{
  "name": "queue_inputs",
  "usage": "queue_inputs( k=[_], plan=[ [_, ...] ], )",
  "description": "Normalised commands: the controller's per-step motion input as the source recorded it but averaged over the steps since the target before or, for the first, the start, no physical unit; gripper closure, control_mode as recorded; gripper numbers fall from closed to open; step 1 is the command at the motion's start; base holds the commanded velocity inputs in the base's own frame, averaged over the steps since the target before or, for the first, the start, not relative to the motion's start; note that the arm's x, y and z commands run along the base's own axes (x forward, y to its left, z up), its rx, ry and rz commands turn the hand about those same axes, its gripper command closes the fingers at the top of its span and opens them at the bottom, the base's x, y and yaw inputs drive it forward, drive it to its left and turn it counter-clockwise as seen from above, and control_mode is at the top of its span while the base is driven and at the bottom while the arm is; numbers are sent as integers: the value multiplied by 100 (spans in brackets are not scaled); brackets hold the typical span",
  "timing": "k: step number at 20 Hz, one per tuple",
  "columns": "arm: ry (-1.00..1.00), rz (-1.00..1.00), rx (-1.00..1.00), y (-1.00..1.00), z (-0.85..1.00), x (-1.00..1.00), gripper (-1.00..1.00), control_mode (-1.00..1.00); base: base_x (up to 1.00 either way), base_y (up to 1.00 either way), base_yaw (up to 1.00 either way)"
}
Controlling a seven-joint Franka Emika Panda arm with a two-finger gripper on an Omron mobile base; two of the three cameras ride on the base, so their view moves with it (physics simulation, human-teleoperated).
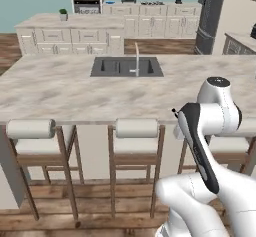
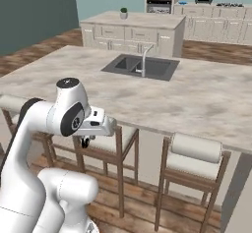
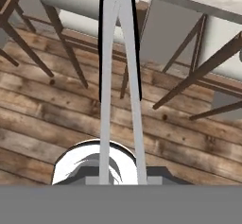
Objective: Pick up the tongs from the counter and place them near the plate next to the oven.
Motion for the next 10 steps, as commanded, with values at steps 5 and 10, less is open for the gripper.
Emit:
queue_inputs(
  k=[5, 10],
  plan=[
    [0, 0, 0, 0, 0, 0, 100, 100, 2, 100, 0],
    [0, 0, 0, 0, 0, 0, 100, 100, 19, 100, -5]
  ],
)
